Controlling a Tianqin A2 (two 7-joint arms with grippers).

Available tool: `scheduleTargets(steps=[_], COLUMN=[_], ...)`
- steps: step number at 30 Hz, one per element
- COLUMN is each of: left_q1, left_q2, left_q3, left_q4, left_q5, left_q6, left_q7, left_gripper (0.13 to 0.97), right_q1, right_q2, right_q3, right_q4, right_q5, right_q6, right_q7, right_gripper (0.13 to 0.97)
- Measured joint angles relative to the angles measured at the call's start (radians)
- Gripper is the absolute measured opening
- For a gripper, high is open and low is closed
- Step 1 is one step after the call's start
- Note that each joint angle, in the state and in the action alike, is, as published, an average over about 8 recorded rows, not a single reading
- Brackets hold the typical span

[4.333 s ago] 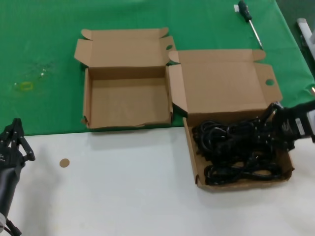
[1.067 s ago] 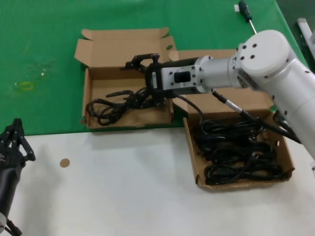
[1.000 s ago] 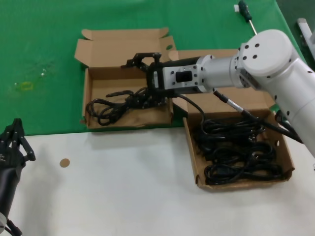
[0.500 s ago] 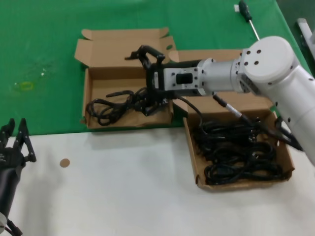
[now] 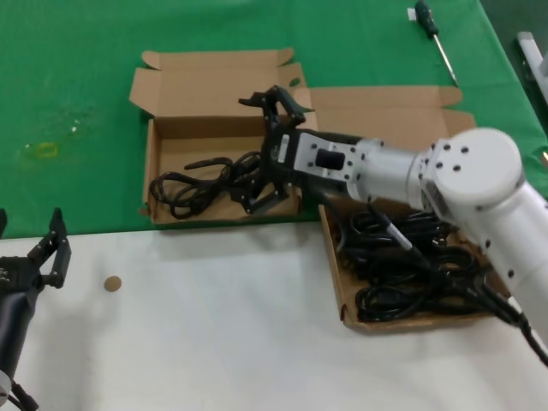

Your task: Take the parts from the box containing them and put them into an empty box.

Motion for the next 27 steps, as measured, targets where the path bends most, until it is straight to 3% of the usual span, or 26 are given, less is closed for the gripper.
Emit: scheduleTargets(steps=[6, 18, 27], left_q1=[0.0, 0.0, 0.0], left_q2=[0.0, 0.0, 0.0], left_q3=[0.0, 0.0, 0.0], left_q4=[0.0, 0.0, 0.0], left_q5=[0.0, 0.0, 0.0], left_q6=[0.0, 0.0, 0.0], left_q7=[0.0, 0.0, 0.0], left_gripper=[0.463, 0.75, 0.89], right_q1=[-0.085, -0.259, -0.388], right_q2=[0.005, 0.017, 0.025], right_q3=[0.04, 0.123, 0.185], right_q4=[0.063, 0.192, 0.288], right_q5=[0.029, 0.09, 0.135], right_q6=[0.067, 0.205, 0.307], right_q7=[0.039, 0.119, 0.178], right_gripper=[0.96, 0.966, 0.966])
